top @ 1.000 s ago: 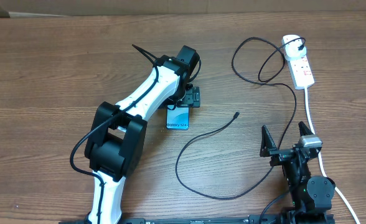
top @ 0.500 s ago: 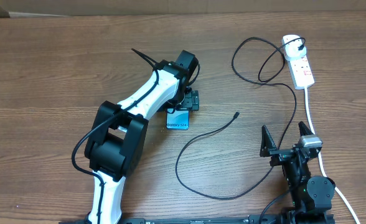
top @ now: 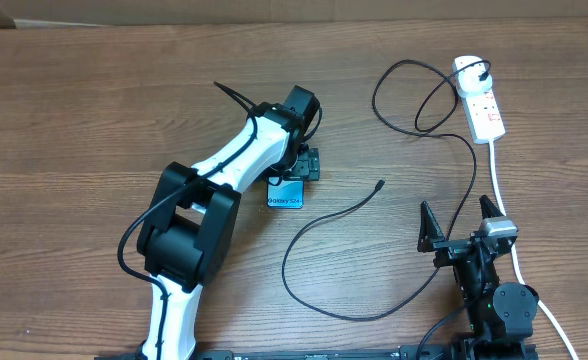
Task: Plug charger to phone and switch on socket
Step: 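Lower the left gripper and close it on the phone's sides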
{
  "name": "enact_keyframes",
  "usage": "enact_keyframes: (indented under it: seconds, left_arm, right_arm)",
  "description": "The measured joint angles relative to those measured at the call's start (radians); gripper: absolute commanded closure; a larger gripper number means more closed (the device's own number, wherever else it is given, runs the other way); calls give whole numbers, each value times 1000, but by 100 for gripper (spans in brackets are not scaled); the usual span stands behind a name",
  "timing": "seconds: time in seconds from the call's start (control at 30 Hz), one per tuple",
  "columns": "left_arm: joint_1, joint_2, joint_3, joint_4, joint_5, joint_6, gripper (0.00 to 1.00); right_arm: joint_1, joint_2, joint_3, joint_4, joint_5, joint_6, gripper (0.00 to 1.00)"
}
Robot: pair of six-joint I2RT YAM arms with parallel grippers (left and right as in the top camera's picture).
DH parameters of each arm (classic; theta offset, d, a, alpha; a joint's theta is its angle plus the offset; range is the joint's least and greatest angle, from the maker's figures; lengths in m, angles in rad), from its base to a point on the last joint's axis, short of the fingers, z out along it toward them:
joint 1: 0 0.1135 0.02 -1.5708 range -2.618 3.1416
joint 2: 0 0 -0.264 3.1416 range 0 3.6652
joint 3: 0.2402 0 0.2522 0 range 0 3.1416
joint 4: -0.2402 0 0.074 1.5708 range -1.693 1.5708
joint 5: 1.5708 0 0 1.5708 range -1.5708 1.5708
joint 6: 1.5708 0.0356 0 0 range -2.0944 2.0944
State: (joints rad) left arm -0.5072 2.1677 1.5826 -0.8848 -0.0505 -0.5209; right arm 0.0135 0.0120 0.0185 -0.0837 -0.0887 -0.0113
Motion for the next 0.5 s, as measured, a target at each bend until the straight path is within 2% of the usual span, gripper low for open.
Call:
enact_keyframes:
  seconds: [0.5]
  left_arm:
    - [1, -2, -11, 22, 11, -5, 0]
  right_arm:
    - [0, 0, 0, 0, 0, 0, 0]
